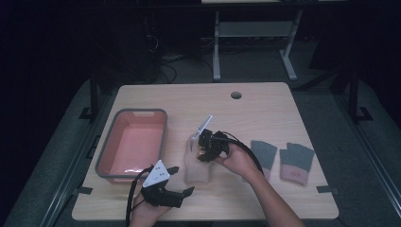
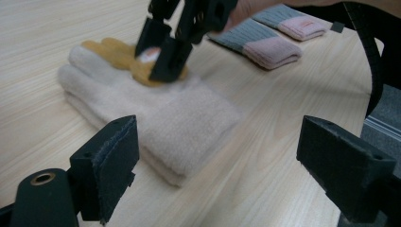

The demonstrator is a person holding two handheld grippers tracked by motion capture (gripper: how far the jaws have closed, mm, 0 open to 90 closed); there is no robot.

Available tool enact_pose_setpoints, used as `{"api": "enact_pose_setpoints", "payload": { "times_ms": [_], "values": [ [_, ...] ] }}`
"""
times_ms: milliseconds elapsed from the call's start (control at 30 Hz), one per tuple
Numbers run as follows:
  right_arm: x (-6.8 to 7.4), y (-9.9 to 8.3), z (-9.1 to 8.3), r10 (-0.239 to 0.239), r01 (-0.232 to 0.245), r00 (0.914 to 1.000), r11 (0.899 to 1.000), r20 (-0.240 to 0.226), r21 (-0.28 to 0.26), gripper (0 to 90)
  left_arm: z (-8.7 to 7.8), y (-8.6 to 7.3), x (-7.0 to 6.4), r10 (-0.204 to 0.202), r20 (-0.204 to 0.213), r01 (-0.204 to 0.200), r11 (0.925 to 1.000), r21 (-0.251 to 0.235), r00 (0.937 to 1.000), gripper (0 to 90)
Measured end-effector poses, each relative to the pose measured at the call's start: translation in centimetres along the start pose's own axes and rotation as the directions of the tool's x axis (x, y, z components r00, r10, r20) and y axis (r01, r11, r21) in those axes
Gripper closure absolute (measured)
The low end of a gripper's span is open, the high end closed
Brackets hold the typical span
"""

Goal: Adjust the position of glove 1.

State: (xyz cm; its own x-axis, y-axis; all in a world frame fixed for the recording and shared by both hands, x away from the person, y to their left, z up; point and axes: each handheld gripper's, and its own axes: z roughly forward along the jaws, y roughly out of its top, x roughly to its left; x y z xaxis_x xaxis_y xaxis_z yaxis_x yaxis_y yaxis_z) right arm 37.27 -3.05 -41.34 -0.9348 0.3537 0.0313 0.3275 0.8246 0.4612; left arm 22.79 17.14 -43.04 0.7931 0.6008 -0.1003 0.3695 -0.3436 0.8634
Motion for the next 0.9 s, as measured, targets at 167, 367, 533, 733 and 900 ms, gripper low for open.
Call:
{"api": "enact_pose_setpoints", "payload": {
  "times_ms": [167,367,533,733,900],
  "values": [
    [-0.1,-0.2,-0.2,0.040,-0.040,0.9992,0.999,0.001,-0.033,42.5,0.1,0.0,0.0,-0.007,-0.002,0.007,1.0000,0.000,1.0000,13.7],
    [0.5,0.9,-0.7,-0.001,0.002,0.9998,0.998,0.019,-0.064,42.1,0.1,0.0,-0.1,-0.005,-0.006,0.005,1.0000,0.000,1.0000,13.7],
    [0.7,1.9,0.5,-0.006,0.006,1.0000,0.999,-0.003,-0.054,44.5,0.1,0.0,0.0,-0.002,-0.006,0.002,1.0000,0.001,1.0000,13.7],
    [1.0,2.9,1.8,-0.019,0.019,0.9997,0.999,-0.013,-0.033,44.9,0.0,0.0,-0.1,-0.006,0.001,0.006,1.0000,0.002,1.0000,13.7],
    [0.9,2.9,2.8,-0.013,0.014,0.9998,1.000,-0.018,0.012,46.0,0.1,0.0,-0.1,0.000,-0.001,0.000,0.9999,0.010,1.0000,13.7]
  ]
}}
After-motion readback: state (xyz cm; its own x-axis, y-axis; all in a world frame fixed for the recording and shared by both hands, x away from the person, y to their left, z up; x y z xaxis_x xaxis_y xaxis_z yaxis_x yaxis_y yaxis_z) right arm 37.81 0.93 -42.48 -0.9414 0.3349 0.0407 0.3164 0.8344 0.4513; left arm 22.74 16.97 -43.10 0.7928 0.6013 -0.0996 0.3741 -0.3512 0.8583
